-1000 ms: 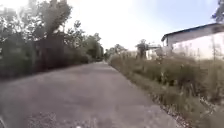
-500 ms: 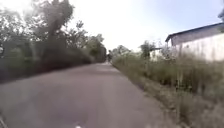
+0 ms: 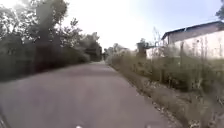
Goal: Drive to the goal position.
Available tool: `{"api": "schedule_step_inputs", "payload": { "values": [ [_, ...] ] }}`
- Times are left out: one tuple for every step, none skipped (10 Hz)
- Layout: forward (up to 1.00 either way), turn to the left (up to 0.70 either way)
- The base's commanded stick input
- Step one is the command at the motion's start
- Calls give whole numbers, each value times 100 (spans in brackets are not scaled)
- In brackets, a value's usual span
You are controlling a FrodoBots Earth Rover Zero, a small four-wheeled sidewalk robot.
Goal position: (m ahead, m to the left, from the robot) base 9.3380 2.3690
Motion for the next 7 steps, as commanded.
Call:
{"api": "schedule_step_inputs", "payload": {
  "values": [
    [100, -12],
    [100, -12],
    [100, -11],
    [100, -5],
    [100, -3],
    [100, -2],
    [100, -1]
  ]
}}
